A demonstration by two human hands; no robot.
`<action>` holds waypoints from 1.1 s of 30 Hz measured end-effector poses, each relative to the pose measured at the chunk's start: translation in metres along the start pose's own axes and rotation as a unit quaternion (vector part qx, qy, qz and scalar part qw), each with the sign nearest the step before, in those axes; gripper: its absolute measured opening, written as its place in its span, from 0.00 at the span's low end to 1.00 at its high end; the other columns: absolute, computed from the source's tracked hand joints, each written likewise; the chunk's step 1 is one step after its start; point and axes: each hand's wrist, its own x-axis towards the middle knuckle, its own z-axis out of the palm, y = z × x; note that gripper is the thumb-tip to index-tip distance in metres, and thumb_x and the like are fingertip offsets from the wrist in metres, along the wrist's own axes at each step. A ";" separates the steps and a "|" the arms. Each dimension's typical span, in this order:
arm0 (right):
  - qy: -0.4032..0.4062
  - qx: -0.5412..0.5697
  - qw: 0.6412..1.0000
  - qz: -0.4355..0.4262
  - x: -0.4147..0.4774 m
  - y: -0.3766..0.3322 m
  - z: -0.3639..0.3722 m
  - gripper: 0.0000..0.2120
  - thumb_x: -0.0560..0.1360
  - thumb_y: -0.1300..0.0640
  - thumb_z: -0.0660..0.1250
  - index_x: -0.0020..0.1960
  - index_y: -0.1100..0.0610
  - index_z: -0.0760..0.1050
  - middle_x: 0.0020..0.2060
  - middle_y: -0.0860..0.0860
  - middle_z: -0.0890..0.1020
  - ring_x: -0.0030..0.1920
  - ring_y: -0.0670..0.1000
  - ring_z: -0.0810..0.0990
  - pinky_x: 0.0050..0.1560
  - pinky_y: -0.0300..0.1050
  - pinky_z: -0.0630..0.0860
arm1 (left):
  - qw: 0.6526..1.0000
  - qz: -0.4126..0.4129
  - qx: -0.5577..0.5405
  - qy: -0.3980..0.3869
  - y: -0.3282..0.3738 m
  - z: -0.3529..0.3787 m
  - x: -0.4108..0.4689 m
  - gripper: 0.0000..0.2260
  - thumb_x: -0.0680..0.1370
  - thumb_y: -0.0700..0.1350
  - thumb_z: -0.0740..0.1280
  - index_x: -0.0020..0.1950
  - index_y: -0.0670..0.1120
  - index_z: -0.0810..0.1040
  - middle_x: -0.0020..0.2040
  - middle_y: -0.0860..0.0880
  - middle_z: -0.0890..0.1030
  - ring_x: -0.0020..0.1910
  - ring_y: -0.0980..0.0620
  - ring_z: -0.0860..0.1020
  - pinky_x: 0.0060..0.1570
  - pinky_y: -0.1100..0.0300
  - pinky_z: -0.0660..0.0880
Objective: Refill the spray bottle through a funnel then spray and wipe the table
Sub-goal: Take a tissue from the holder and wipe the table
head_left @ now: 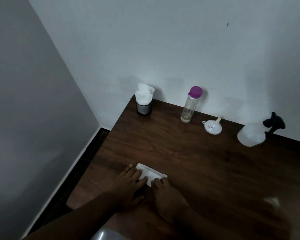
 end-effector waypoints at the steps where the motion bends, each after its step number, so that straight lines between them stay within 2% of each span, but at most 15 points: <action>1: -0.004 -0.006 1.000 -0.011 0.002 -0.002 -0.001 0.22 0.81 0.51 0.57 0.73 0.57 0.63 0.69 0.54 0.65 0.70 0.58 0.63 0.63 0.54 0.72 | 1.000 -0.019 -0.008 0.010 0.002 0.003 -0.005 0.28 0.74 0.67 0.63 0.67 0.51 0.79 0.61 0.43 0.83 0.62 0.43 0.81 0.68 0.43 0.73; 5: 0.012 0.006 0.999 -0.031 0.002 -0.003 -0.006 0.19 0.80 0.52 0.57 0.69 0.56 0.66 0.67 0.54 0.69 0.65 0.55 0.69 0.59 0.53 0.75 | 0.995 -0.076 -0.029 0.056 0.015 0.015 -0.025 0.27 0.74 0.66 0.63 0.67 0.52 0.79 0.59 0.46 0.83 0.59 0.44 0.82 0.68 0.45 0.74; 8: 0.010 -0.003 0.998 -0.061 -0.002 0.002 -0.004 0.21 0.81 0.52 0.54 0.72 0.57 0.64 0.70 0.55 0.68 0.68 0.56 0.67 0.65 0.54 0.71 | 0.990 -0.114 -0.042 0.071 0.034 0.018 -0.031 0.25 0.73 0.66 0.64 0.63 0.52 0.81 0.55 0.47 0.83 0.54 0.44 0.83 0.60 0.46 0.79; 13: -0.001 -0.027 0.996 -0.088 -0.013 0.015 0.010 0.23 0.82 0.52 0.54 0.75 0.59 0.61 0.74 0.57 0.64 0.73 0.58 0.63 0.72 0.56 0.62 | 0.981 -0.152 -0.079 0.090 0.072 0.025 -0.036 0.23 0.75 0.65 0.63 0.63 0.52 0.79 0.55 0.49 0.81 0.53 0.47 0.81 0.61 0.45 0.79; 19: -0.011 -0.031 0.993 -0.112 -0.041 0.040 0.007 0.22 0.82 0.53 0.54 0.74 0.60 0.62 0.74 0.58 0.65 0.73 0.58 0.63 0.74 0.57 0.60 | 0.974 -0.180 -0.099 0.092 0.121 0.024 -0.024 0.25 0.74 0.66 0.65 0.61 0.51 0.81 0.53 0.50 0.81 0.49 0.49 0.81 0.58 0.45 0.79; 21: -0.005 -0.021 0.993 -0.116 -0.052 0.052 0.005 0.23 0.81 0.51 0.51 0.71 0.60 0.68 0.71 0.58 0.70 0.70 0.58 0.69 0.72 0.56 0.65 | 0.974 -0.176 -0.102 0.102 0.137 0.020 -0.017 0.26 0.73 0.66 0.65 0.60 0.49 0.81 0.52 0.50 0.81 0.48 0.49 0.82 0.57 0.46 0.80; 24: 0.013 -0.016 0.992 -0.128 -0.072 0.076 0.014 0.25 0.75 0.48 0.50 0.60 0.57 0.79 0.59 0.54 0.81 0.59 0.55 0.80 0.61 0.52 0.77 | 0.975 -0.161 -0.100 0.115 0.165 0.011 -0.003 0.26 0.72 0.66 0.65 0.58 0.48 0.82 0.50 0.49 0.82 0.46 0.49 0.82 0.54 0.47 0.81; 27: 0.042 -0.032 0.989 -0.136 -0.094 0.096 0.017 0.23 0.73 0.49 0.52 0.54 0.55 0.82 0.53 0.52 0.84 0.53 0.52 0.83 0.53 0.47 0.81 | 0.978 -0.150 -0.105 0.102 0.189 0.008 0.011 0.27 0.72 0.66 0.65 0.60 0.47 0.82 0.51 0.49 0.82 0.47 0.49 0.82 0.55 0.47 0.82; 29: 0.057 -0.012 0.991 -0.124 -0.111 0.110 0.017 0.22 0.74 0.50 0.52 0.52 0.56 0.82 0.51 0.53 0.84 0.51 0.52 0.84 0.51 0.48 0.82 | 0.979 -0.144 -0.114 0.086 0.206 0.006 0.022 0.28 0.73 0.66 0.65 0.61 0.46 0.81 0.52 0.48 0.82 0.48 0.48 0.82 0.54 0.46 0.82; 30: 0.059 -0.008 0.992 -0.114 -0.117 0.116 0.017 0.21 0.75 0.51 0.53 0.54 0.57 0.82 0.52 0.53 0.84 0.52 0.53 0.83 0.53 0.49 0.81 | 0.980 -0.139 -0.118 0.084 0.215 0.005 0.027 0.28 0.73 0.66 0.65 0.61 0.47 0.81 0.52 0.49 0.82 0.48 0.48 0.82 0.54 0.46 0.81; 31: 0.059 -0.004 0.993 -0.106 -0.122 0.121 0.017 0.21 0.77 0.51 0.52 0.58 0.59 0.80 0.57 0.55 0.82 0.57 0.54 0.81 0.59 0.50 0.78 | 0.980 -0.136 -0.121 0.082 0.222 0.003 0.032 0.28 0.73 0.66 0.65 0.61 0.47 0.81 0.53 0.49 0.82 0.49 0.48 0.82 0.54 0.47 0.81; 33: 0.024 0.001 0.996 -0.088 -0.138 0.135 0.019 0.25 0.80 0.50 0.47 0.68 0.61 0.72 0.68 0.58 0.73 0.69 0.57 0.71 0.72 0.52 0.64 | 0.981 -0.127 -0.129 0.071 0.238 -0.001 0.044 0.28 0.72 0.66 0.65 0.61 0.47 0.81 0.54 0.49 0.82 0.49 0.48 0.82 0.55 0.46 0.81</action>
